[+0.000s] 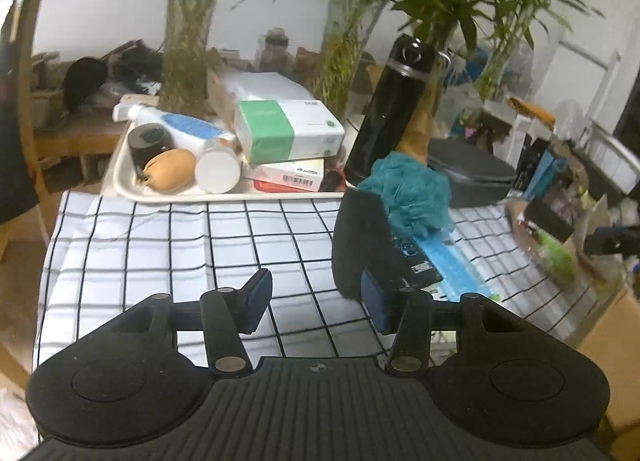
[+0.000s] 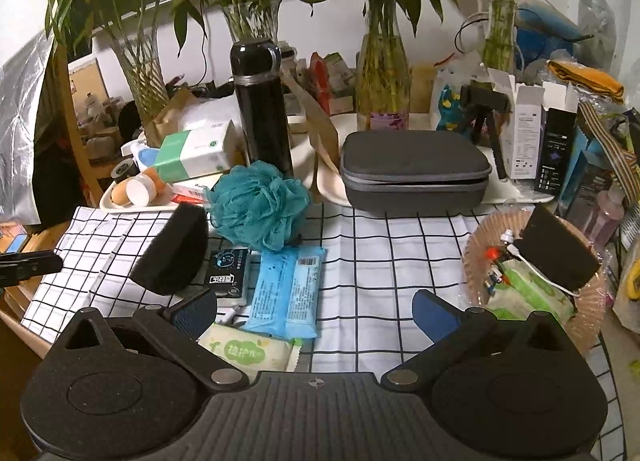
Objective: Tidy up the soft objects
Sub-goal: 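Move the left tool to the black foam sponge and close on it, then lift the sponge with the left tool while the right tool approaches the blue wipes packet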
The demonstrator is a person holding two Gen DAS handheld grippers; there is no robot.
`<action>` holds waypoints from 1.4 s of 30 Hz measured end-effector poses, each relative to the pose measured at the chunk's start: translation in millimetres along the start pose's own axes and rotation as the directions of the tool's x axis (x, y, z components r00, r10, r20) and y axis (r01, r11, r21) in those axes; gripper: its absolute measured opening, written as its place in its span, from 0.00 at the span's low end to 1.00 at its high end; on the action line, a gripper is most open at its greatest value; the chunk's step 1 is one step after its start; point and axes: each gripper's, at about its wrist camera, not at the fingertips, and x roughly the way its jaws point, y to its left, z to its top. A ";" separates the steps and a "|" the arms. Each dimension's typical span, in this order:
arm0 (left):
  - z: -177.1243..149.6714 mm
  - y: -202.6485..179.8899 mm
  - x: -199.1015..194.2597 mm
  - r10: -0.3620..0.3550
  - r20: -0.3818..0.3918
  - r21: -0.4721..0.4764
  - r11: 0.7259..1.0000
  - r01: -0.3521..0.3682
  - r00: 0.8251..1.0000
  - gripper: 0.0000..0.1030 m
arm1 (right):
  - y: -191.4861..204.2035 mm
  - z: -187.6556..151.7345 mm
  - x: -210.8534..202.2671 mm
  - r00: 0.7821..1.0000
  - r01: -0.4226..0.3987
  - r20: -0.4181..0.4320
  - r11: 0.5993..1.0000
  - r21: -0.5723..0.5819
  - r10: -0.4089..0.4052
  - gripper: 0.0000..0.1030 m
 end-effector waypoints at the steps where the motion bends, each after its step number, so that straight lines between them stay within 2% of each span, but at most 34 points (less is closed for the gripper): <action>1: 0.0 -0.4 3.4 0.004 -0.003 0.014 1.000 -0.004 1.000 0.47 | 1.0 0.5 2.1 1.000 0.001 -0.004 1.000 -0.005 -0.001 1.00; 2: 1.1 -1.1 7.9 0.009 -0.011 0.027 1.000 -0.008 1.000 0.48 | 1.7 1.1 4.2 1.000 0.003 -0.010 1.000 -0.009 -0.003 1.00; 5: 4.1 -0.7 19.8 0.002 -0.035 0.039 0.999 -0.001 0.999 0.73 | 2.8 2.3 10.3 1.000 0.004 -0.024 1.000 -0.013 -0.004 1.00; 6: 5.1 -0.9 23.2 -0.006 -0.037 0.038 0.999 0.007 0.999 0.74 | 2.8 2.7 11.3 1.000 0.007 -0.030 1.000 -0.012 -0.007 1.00; 15: 17.7 -10.0 60.1 -0.093 -0.112 0.076 0.992 0.102 0.989 0.75 | -2.9 6.0 20.0 0.998 0.024 -0.052 1.000 -0.006 -0.024 1.00; 25: 24.9 -28.4 91.3 -0.129 -0.149 0.170 0.973 0.154 0.980 0.76 | -14.1 8.9 23.1 0.997 0.048 -0.067 0.998 0.030 -0.046 1.00; 35: 21.6 -47.4 117.4 -0.087 -0.211 0.240 0.961 0.138 0.974 0.76 | -15.5 10.3 25.5 0.995 0.054 -0.078 0.998 0.013 -0.053 1.00; 38: 17.7 -47.3 123.2 -0.063 -0.236 0.259 0.958 0.125 0.970 0.75 | -15.4 10.0 26.0 0.995 0.058 -0.080 0.998 0.010 -0.057 1.00; 40: 14.6 -46.4 124.5 -0.041 -0.242 0.271 0.957 0.108 0.969 0.62 | -15.0 9.9 26.1 0.995 0.058 -0.082 0.998 0.010 -0.057 1.00; 41: 13.3 -45.8 124.7 -0.042 -0.248 0.271 0.956 0.111 0.968 0.43 | -14.5 9.7 26.3 0.995 0.058 -0.082 0.998 0.008 -0.057 1.00; 42: 12.7 -45.2 125.0 -0.036 -0.253 0.270 0.957 0.106 0.967 0.43 | -13.8 9.7 26.5 0.995 0.058 -0.082 0.998 0.003 -0.058 1.00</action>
